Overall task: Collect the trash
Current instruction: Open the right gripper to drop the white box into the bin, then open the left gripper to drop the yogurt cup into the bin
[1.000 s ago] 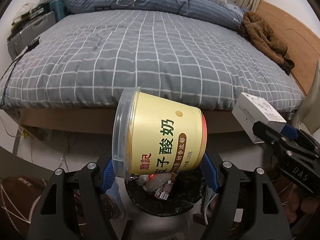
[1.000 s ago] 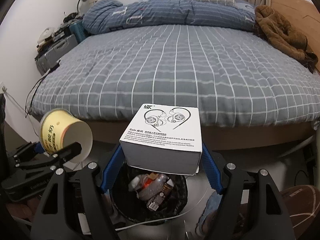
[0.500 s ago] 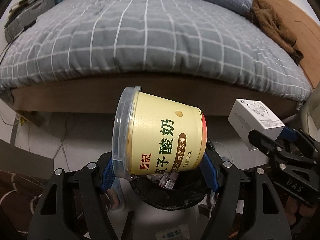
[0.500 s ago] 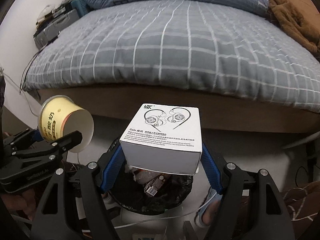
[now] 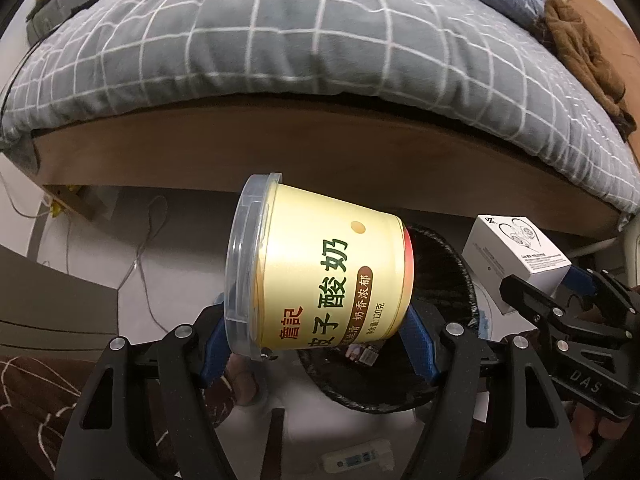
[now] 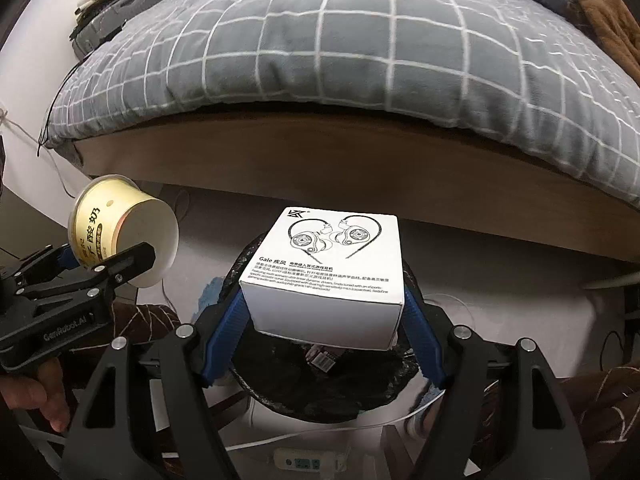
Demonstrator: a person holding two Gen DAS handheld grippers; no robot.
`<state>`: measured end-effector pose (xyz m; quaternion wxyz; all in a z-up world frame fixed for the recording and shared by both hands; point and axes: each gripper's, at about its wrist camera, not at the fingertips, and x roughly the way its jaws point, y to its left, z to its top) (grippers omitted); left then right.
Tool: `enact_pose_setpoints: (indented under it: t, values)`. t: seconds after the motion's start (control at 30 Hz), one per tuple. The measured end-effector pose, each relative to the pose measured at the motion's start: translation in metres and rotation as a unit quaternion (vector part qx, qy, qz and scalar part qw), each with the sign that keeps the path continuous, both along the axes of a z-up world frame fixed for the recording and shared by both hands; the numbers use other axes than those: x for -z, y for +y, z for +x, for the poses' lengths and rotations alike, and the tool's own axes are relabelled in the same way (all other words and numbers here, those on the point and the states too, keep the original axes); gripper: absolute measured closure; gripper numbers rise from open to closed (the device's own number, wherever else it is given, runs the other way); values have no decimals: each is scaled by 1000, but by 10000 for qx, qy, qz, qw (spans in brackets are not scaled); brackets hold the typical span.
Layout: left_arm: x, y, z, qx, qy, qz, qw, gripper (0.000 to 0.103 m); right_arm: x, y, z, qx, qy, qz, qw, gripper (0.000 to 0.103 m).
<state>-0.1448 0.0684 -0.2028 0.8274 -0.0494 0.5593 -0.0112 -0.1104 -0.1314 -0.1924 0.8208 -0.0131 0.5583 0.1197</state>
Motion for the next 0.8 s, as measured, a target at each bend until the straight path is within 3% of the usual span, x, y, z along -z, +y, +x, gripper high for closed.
enact_pose_setpoints:
  t: [0.1, 0.17, 0.3, 0.5, 0.8]
  values:
    - [4, 6, 2, -55, 38, 3, 10000, 34, 2, 4, 2, -32, -12, -70, 10000, 31]
    - [8, 8, 2, -72, 68, -7, 10000, 34, 2, 4, 5, 0, -59, -111, 9999, 20]
    - [11, -2, 7, 17, 138, -110, 9998, 34, -3, -6, 5, 123, -154, -171, 9997, 14]
    - [11, -33, 14, 379, 126, -223, 9990, 34, -10, -34, 1, 459, -323, -306, 9980, 8]
    - [2, -85, 18, 820, 89, -292, 9962, 34, -21, -86, -5, 941, -423, -358, 9940, 8]
